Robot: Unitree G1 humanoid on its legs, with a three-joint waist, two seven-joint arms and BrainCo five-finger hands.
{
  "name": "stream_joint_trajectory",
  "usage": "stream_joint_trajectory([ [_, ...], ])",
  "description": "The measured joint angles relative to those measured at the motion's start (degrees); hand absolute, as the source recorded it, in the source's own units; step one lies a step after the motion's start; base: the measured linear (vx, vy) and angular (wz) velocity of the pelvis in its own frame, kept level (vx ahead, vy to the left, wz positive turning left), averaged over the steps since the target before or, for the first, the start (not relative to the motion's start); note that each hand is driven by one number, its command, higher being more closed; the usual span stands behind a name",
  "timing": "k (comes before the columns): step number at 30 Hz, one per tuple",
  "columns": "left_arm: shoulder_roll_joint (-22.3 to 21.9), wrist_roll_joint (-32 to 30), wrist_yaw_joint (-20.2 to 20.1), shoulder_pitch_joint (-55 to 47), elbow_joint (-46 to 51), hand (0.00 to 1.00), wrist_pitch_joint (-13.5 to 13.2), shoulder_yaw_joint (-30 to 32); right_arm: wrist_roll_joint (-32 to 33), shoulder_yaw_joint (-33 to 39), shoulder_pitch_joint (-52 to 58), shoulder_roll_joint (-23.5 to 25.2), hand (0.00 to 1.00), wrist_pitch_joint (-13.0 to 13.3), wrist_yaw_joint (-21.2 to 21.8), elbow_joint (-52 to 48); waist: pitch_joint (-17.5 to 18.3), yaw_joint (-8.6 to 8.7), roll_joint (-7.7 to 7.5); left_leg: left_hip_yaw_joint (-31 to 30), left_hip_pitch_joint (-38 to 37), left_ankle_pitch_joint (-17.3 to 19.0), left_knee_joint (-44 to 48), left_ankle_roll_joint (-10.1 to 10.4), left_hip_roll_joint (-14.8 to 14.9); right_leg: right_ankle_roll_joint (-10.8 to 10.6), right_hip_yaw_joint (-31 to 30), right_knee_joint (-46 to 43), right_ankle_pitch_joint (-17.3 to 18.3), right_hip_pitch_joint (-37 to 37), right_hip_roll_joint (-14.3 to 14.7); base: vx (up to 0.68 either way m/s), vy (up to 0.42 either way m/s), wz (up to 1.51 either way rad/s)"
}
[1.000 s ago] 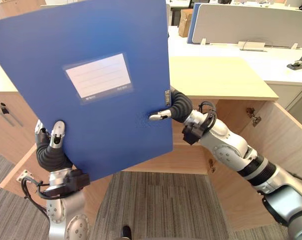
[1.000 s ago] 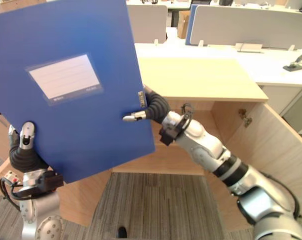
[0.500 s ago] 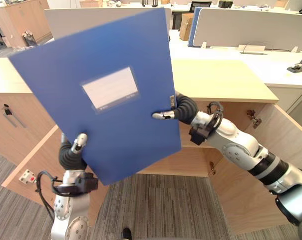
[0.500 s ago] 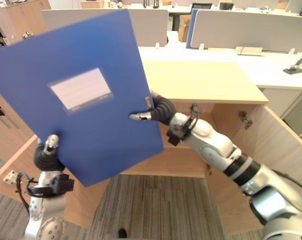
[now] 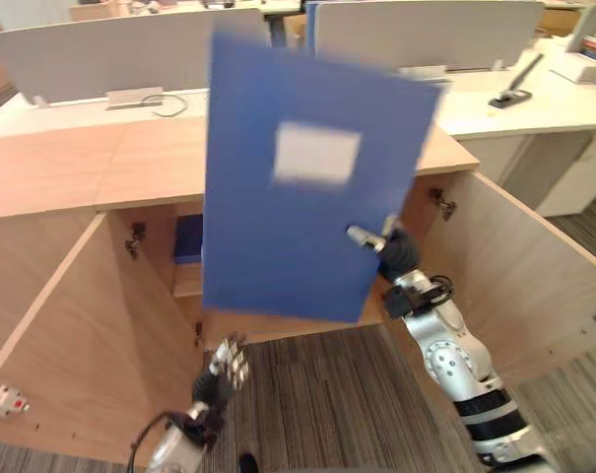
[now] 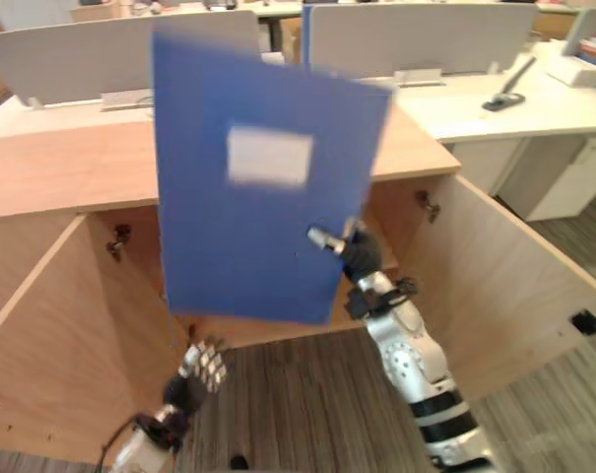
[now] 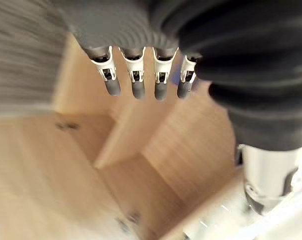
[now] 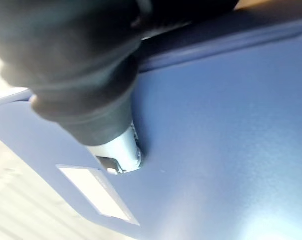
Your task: Walk over to the cabinet, pick up the folder, carry it to the office cabinet, place the folder inside the office cabinet, then close the office cabinet door
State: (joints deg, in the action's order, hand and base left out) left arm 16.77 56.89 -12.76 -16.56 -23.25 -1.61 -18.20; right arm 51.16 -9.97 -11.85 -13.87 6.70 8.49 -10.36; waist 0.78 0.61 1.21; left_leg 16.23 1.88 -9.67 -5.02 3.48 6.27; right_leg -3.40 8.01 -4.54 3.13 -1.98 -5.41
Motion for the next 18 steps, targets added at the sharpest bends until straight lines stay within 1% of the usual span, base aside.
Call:
stream_joint_trajectory([
  [1, -1.5, -2.98, 0.45, -0.12, -6.18, 0.0, 1.55, -0.15, -0.03, 0.29, 0.18, 3.08, 1.0, 2.25, -0.92, -2.0, -0.05, -0.02, -0.06, 1.27, -0.12, 0.24, 0.01, -0.06, 0.23, 0.58, 2.12, -1.89, 1.67, -1.34, -1.26, -0.02, 0.048, -0.51],
  [2, -2.9, -5.37, 1.22, -0.49, -11.31, 0.0, 2.46, -0.08, -0.19, 0.32, 0.3, 4.4, 1.0, 3.6, -1.55, -2.51, -0.24, -0.12, -0.29, 2.82, -0.76, 0.58, 0.02, -0.22, 0.0, 1.58, 9.3, -5.36, 2.43, -2.13, -4.6, 0.0, 0.061, -0.57],
  [3, -3.6, -6.91, 1.94, -0.54, -13.4, 0.0, 2.06, 0.25, -0.54, 0.27, 0.45, 4.64, 1.0, 3.91, -2.15, -2.4, -0.33, -0.41, -0.43, 3.56, -1.17, 0.74, 0.03, -0.22, -0.08, 1.63, 12.28, -6.77, 2.39, -2.25, -6.01, 0.01, 0.077, -0.44],
  [4, -4.66, -8.91, 2.74, 0.57, -16.4, 0.0, 2.14, 3.09, -0.83, 0.28, 1.19, 4.72, 1.0, 3.99, -3.47, -2.21, -0.48, -0.73, -0.69, 4.08, -1.75, 0.75, 0.03, -0.2, -0.05, 1.45, 14.64, -8.25, 2.28, -2.47, -6.7, 0.0, 0.04, -0.33],
  [5, -5.75, -11.33, 3.5, 2.5, -21.73, 0.0, 2.2, 6.15, -0.96, 0.19, 2.37, 4.97, 1.0, 3.96, -4.58, -1.74, -0.56, -1.01, -0.85, 4.72, -2.15, 0.88, 0.02, 0.05, -0.06, 0.69, 14.49, -8.28, 1.83, -2.46, -6.16, -0.01, 0.015, -0.25],
  [6, -6.26, -12.73, 3.93, 3.39, -24.39, 0.0, 2.22, 7.86, -1.24, 0.18, 3.1, 5.09, 1.0, 3.96, -5.02, -1.74, -0.65, -0.96, -0.96, 4.87, -2.18, 0.87, 0.01, 0.17, 0.14, 0.64, 14.26, -8.0, 1.79, -2.47, -5.87, -0.02, -0.026, -0.27],
  [7, -7.19, -15.05, 4.74, 4.48, -28.75, 0.0, 1.87, 11.66, -2.4, 0.21, 4.41, 5.08, 1.0, 3.95, -5.76, -1.67, -1.03, -0.85, -1.28, 5.13, -2.22, 0.79, 0.0, 0.39, 0.59, 0.05, 13.83, -7.3, 1.37, -2.45, -5.21, -0.02, -0.041, -0.22],
  [8, -7.53, -17.11, 5.63, 5.0, -32.43, 0.0, 1.6, 14.77, -3.26, 0.44, 5.33, 5.02, 1.0, 3.88, -6.22, -1.15, -1.38, -0.29, -1.58, 5.34, -2.36, 0.71, -0.01, 0.7, 1.17, -0.05, 13.7, -5.75, 0.51, -1.8, -4.26, -0.03, -0.051, -0.18],
  [9, -7.51, -18.4, 5.97, 5.19, -33.77, 0.0, 1.19, 16.2, -3.33, 0.73, 5.74, 5.05, 1.0, 3.8, -6.46, -1.05, -1.71, 0.02, -1.78, 5.31, -2.56, 0.71, -0.02, 0.81, 1.43, -0.15, 13.72, -4.93, 0.06, -1.26, -3.86, -0.02, -0.056, -0.13],
  [10, -7.43, -20.67, 6.41, 5.56, -35.51, 0.0, 0.86, 18.77, -3.65, 1.84, 6.43, 5.05, 1.0, 3.74, -6.61, -0.97, -2.82, 0.19, -2.16, 5.32, -3.51, 0.85, -0.03, 1.13, 1.87, -0.07, 13.72, -3.54, -0.52, 0.27, -3.11, -0.03, -0.047, -0.04],
  [11, -7.27, -22.72, 6.62, 6.11, -37.41, 0.0, 0.63, 21.25, -3.92, 2.18, 6.67, 5.08, 1.0, 3.87, -6.75, -0.69, -3.54, 0.34, -2.59, 5.16, -4.11, 1.04, -0.07, 1.39, 1.98, -0.18, 13.75, -3.43, -0.56, 0.98, -2.96, -0.03, -0.042, -0.02],
  [12, -7.25, -24.1, 6.76, 6.35, -38.45, 0.0, 0.55, 22.35, -3.93, 2.18, 6.67, 5.07, 1.0, 3.93, -6.76, -0.41, -3.63, 0.46, -2.74, 5.04, -4.15, 1.1, -0.17, 1.45, 1.99, -0.35, 13.75, -3.72, -0.43, 0.95, -2.99, -0.03, -0.024, 0.03],
  [14, -7.5, -29.24, 7.38, 6.21, -41.41, 0.0, 0.56, 26.1, -3.93, 1.64, 6.66, 5.25, 1.0, 3.93, -6.71, 0.88, -4.06, 0.44, -3.21, 4.67, -4.21, 1.15, -0.27, 1.47, 1.97, -0.5, 13.76, -4.04, -0.26, 1.03, -3.09, -0.02, -0.012, 0.06],
  [15, -7.65, -30.06, 7.56, 6.19, -41.98, 0.0, 0.57, 27.23, -3.93, 1.44, 6.67, 5.39, 1.0, 3.92, -6.71, 1.27, -4.18, 0.3, -3.26, 4.5, -4.2, 1.15, -0.27, 1.48, 1.94, -0.48, 13.79, -3.97, -0.25, 1.14, -3.09, -0.01, -0.006, 0.12],
  [17, -8.85, -32.13, 8.34, 5.07, -42.71, 0.0, 0.73, 31.59, -3.91, 1.2, 6.7, 5.96, 1.0, 3.9, -6.71, 1.67, -4.58, -0.1, -3.21, 3.35, -3.96, 1.27, -0.31, 1.57, 1.73, -0.58, 14.66, -3.76, -0.12, 1.56, -3.35, -0.01, -0.009, 0.22],
  [18, -9.72, -32.2, 8.88, 4.28, -42.62, 0.0, 0.73, 33.36, -3.78, 1.24, 6.73, 6.25, 1.0, 3.92, -6.7, 1.67, -4.78, -0.04, -3.18, 2.58, -3.87, 1.37, -0.33, 1.73, 1.9, -0.51, 15.21, -3.73, 0.26, 1.93, -3.44, 0.0, -0.019, 0.26],
])
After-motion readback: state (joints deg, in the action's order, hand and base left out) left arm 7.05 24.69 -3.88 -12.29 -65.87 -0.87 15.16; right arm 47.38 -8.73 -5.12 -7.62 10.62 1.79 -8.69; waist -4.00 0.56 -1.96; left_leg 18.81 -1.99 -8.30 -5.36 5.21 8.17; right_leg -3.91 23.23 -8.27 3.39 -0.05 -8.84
